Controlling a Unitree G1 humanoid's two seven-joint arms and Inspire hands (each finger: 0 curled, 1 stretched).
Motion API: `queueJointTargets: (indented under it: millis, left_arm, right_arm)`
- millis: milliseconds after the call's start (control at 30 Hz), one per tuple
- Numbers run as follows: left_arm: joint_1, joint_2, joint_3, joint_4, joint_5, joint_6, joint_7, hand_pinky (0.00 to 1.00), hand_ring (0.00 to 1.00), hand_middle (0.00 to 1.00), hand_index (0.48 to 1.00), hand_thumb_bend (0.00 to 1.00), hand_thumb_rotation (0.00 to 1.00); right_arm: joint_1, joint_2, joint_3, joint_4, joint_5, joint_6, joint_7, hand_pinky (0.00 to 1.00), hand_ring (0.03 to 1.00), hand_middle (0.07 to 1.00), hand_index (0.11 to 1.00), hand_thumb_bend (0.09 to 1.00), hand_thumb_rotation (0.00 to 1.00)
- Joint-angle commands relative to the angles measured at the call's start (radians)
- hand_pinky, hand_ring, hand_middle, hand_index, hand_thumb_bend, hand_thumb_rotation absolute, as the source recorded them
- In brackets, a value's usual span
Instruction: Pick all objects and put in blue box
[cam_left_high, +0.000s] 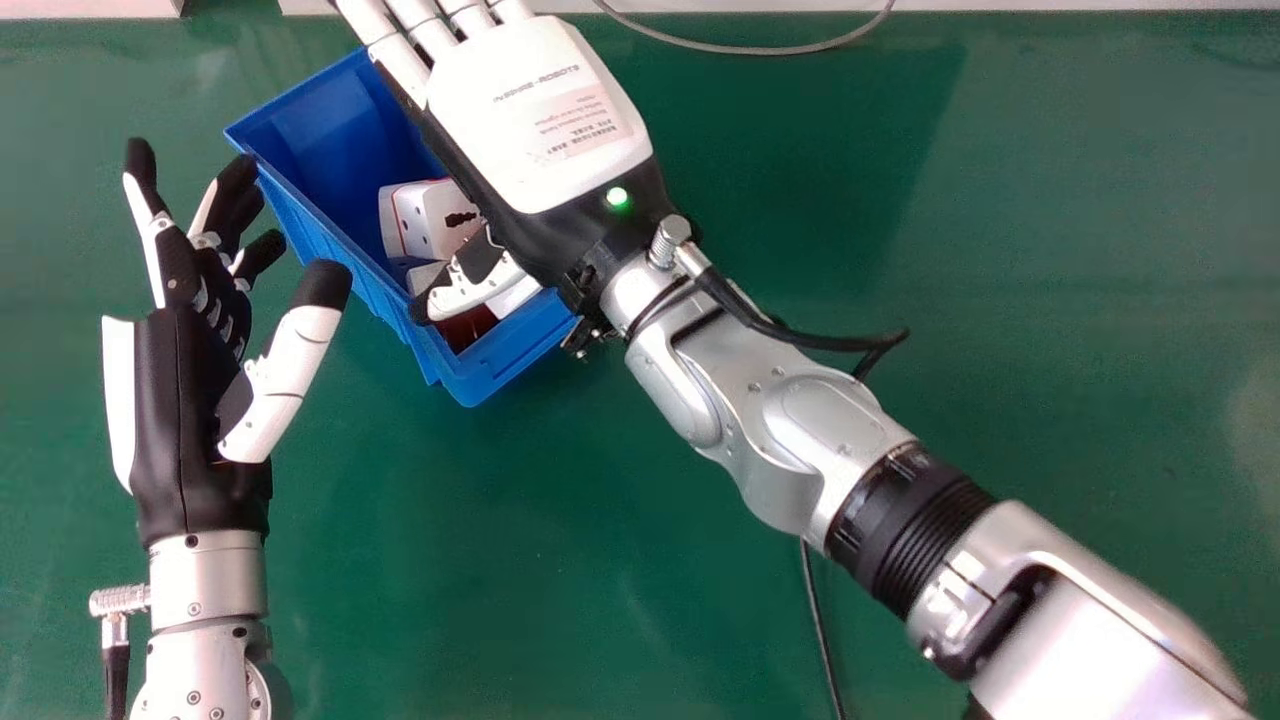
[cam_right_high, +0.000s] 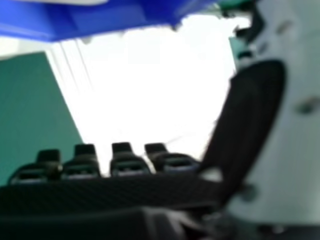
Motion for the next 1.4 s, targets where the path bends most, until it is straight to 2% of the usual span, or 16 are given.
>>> queueJointTargets:
  millis: [0, 100, 133, 167, 233, 267, 333, 400, 467, 533, 667, 733, 900, 1067, 1200, 1367]
  left_arm:
    - [0.014, 0.000, 0.001, -0.033, -0.022, -0.015, -0.007, 0.86, 0.92, 0.91, 0.911, 0.83, 0.60]
    - [0.025, -0.003, 0.000, -0.043, -0.041, -0.010, -0.021, 0.86, 0.92, 0.91, 0.913, 0.83, 0.59]
    - [0.027, -0.003, 0.000, -0.044, -0.047, -0.010, -0.026, 0.86, 0.92, 0.91, 0.911, 0.83, 0.58]
    - [0.029, -0.004, -0.001, -0.044, -0.058, -0.009, -0.036, 0.86, 0.92, 0.91, 0.911, 0.83, 0.58]
    - [0.032, -0.006, -0.006, -0.044, -0.092, -0.005, -0.067, 0.86, 0.92, 0.92, 0.911, 0.83, 0.58]
    - [0.033, -0.006, -0.006, -0.044, -0.098, -0.002, -0.074, 0.88, 0.93, 0.92, 0.915, 0.82, 0.57]
    - [0.034, -0.007, -0.006, -0.043, -0.100, 0.001, -0.080, 0.88, 0.93, 0.92, 0.917, 0.81, 0.56]
    - [0.036, -0.010, -0.006, -0.049, -0.106, 0.013, -0.083, 0.89, 0.93, 0.92, 0.916, 0.81, 0.56]
    - [0.037, -0.011, -0.005, -0.054, -0.110, 0.024, -0.087, 0.89, 0.94, 0.92, 0.915, 0.84, 0.55]
    - [0.036, -0.010, -0.005, -0.054, -0.117, 0.027, -0.094, 0.89, 0.94, 0.92, 0.915, 0.84, 0.55]
    - [0.034, -0.012, -0.007, -0.057, -0.114, 0.035, -0.095, 0.89, 0.94, 0.91, 0.910, 0.86, 0.55]
    - [0.035, -0.014, -0.008, -0.060, -0.107, 0.034, -0.091, 0.89, 0.93, 0.91, 0.910, 0.86, 0.55]
    - [0.040, -0.016, -0.008, -0.072, -0.101, 0.042, -0.084, 0.88, 0.93, 0.91, 0.908, 0.86, 0.55]
    - [0.043, -0.020, -0.010, -0.080, -0.108, 0.049, -0.087, 0.89, 0.93, 0.91, 0.910, 0.85, 0.55]
    - [0.039, -0.018, -0.010, -0.081, -0.123, 0.055, -0.101, 0.89, 0.93, 0.91, 0.912, 0.84, 0.54]
    - [0.035, -0.014, -0.002, -0.078, -0.109, 0.056, -0.093, 0.89, 0.94, 0.92, 0.911, 0.87, 0.55]
  right_arm:
    - [0.079, -0.031, -0.057, -0.124, 0.055, -0.042, -0.016, 1.00, 1.000, 1.000, 1.000, 1.000, 0.33]
    - [0.286, -0.039, -0.176, -0.271, 0.237, -0.212, -0.078, 1.00, 1.000, 1.000, 1.000, 0.970, 0.39]
    - [0.345, -0.027, -0.208, -0.301, 0.281, -0.262, -0.112, 0.97, 1.000, 1.000, 1.000, 0.934, 0.49]
    - [0.404, -0.009, -0.234, -0.336, 0.322, -0.305, -0.142, 0.97, 1.000, 1.000, 1.000, 0.934, 0.49]
    - [0.521, 0.046, -0.273, -0.402, 0.432, -0.374, -0.155, 0.96, 1.000, 1.000, 1.000, 0.918, 0.52]
    - [0.573, 0.067, -0.285, -0.425, 0.464, -0.402, -0.166, 0.93, 0.992, 1.000, 1.000, 0.848, 0.58]
    - [0.665, 0.091, -0.303, -0.448, 0.513, -0.458, -0.171, 0.92, 0.988, 1.000, 1.000, 0.821, 0.61]
    - [0.755, 0.099, -0.322, -0.465, 0.522, -0.494, -0.188, 0.88, 0.971, 1.000, 1.000, 0.747, 0.69]
    - [0.826, 0.119, -0.345, -0.496, 0.524, -0.486, -0.208, 0.84, 0.947, 1.000, 1.000, 0.646, 0.78]
    - [0.860, 0.136, -0.361, -0.530, 0.508, -0.452, -0.226, 0.84, 0.947, 1.000, 1.000, 0.646, 0.78]
    - [0.878, 0.154, -0.370, -0.569, 0.513, -0.424, -0.231, 0.83, 0.944, 1.000, 1.000, 0.633, 0.91]
    - [0.878, 0.153, -0.366, -0.578, 0.496, -0.417, -0.239, 0.85, 0.943, 1.000, 1.000, 0.635, 0.92]
    - [0.872, 0.152, -0.356, -0.578, 0.452, -0.412, -0.257, 0.86, 0.924, 0.999, 1.000, 0.597, 0.93]
    - [0.868, 0.156, -0.357, -0.576, 0.436, -0.407, -0.265, 0.86, 0.917, 0.994, 1.000, 0.586, 0.93]
    - [0.863, 0.158, -0.356, -0.579, 0.429, -0.395, -0.270, 0.86, 0.918, 0.996, 1.000, 0.585, 0.93]
    - [0.861, 0.159, -0.352, -0.585, 0.434, -0.385, -0.269, 0.87, 0.923, 0.998, 1.000, 0.583, 0.92]
